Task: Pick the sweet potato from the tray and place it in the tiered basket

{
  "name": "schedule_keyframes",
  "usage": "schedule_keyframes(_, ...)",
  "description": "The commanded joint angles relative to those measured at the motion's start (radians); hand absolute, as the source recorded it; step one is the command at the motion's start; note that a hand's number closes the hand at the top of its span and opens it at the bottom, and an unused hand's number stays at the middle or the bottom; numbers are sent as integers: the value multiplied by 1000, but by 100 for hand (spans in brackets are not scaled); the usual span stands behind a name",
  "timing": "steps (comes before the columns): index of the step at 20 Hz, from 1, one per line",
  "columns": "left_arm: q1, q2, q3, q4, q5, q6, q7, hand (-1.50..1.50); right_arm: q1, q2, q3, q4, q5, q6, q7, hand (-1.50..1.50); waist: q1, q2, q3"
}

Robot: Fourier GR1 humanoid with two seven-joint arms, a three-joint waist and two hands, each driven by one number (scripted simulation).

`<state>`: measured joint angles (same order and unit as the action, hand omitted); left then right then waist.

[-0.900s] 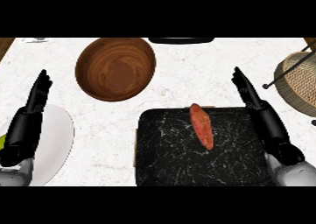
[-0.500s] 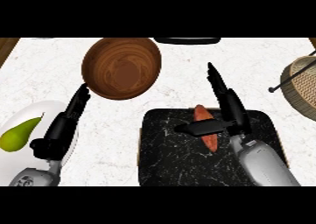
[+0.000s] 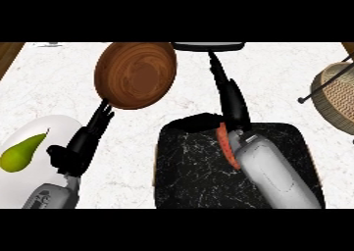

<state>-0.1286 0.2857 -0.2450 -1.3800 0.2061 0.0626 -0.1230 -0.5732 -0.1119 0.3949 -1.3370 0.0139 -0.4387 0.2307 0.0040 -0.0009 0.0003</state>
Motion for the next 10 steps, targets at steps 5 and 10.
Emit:
schedule_keyframes(5,14,7,16,44,11,-15,14,0,-176,-274,184,-47,195,277,430,-150,-37,-21,-10)
schedule_keyframes(10,20,-14,1,47,-1,-6,-2,0,-309,-363,290,-76,164,614,665,-150,-23,-22,-11)
